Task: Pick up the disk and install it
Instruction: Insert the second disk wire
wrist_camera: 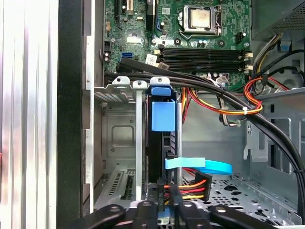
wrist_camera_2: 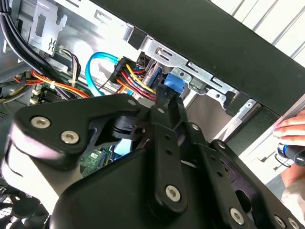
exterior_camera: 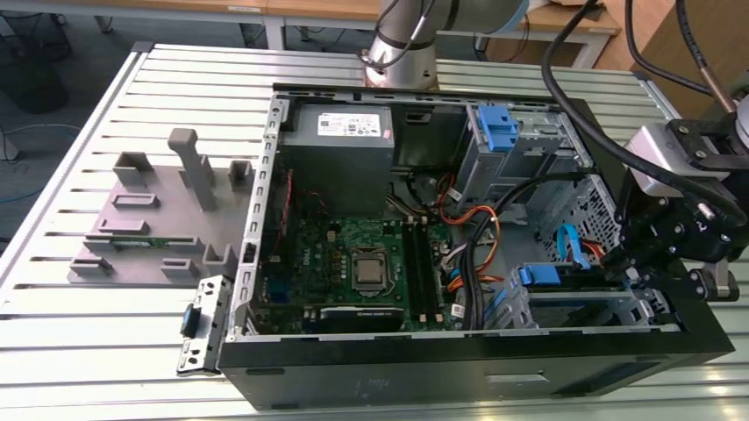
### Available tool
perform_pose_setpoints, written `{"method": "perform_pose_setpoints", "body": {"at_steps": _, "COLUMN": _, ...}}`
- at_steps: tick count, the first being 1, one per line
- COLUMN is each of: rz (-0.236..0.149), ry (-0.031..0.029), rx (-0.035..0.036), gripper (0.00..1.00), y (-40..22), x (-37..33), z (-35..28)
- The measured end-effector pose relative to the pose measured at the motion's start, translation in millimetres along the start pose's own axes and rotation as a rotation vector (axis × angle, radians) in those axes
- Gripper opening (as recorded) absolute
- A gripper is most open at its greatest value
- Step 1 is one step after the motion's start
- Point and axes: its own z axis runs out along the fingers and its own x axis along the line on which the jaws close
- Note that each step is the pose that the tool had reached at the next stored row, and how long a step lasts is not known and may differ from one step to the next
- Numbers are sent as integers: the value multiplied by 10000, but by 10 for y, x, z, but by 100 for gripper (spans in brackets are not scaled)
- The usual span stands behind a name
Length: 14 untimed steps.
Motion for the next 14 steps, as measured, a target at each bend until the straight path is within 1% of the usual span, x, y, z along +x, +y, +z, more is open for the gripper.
{"method": "perform_pose_setpoints", "body": {"at_steps": 1, "rz": 0, "ry": 1, "rx": 0, "gripper": 22, "y": 0, "x": 0, "z": 0}}
{"method": "perform_pose_setpoints", "body": {"at_steps": 2, "rz": 0, "ry": 0, "rx": 0, "gripper": 22, "y": 0, "x": 0, "z": 0}}
{"method": "perform_pose_setpoints", "body": {"at_steps": 3, "rz": 0, "ry": 0, "rx": 0, "gripper": 16, "y": 0, "x": 0, "z": 1}}
{"method": "perform_pose_setpoints", "body": {"at_steps": 8, "rz": 0, "ry": -2, "rx": 0, "gripper": 16, "y": 0, "x": 0, "z": -2}}
{"method": "perform_pose_setpoints", "body": {"at_steps": 12, "rz": 0, "ry": -1, "rx": 0, "gripper": 16, "y": 1, "x": -4, "z": -45}}
{"method": "perform_pose_setpoints", "body": {"at_steps": 14, "rz": -1, "ry": -3, "rx": 2, "gripper": 16, "y": 3, "x": -14, "z": -47}}
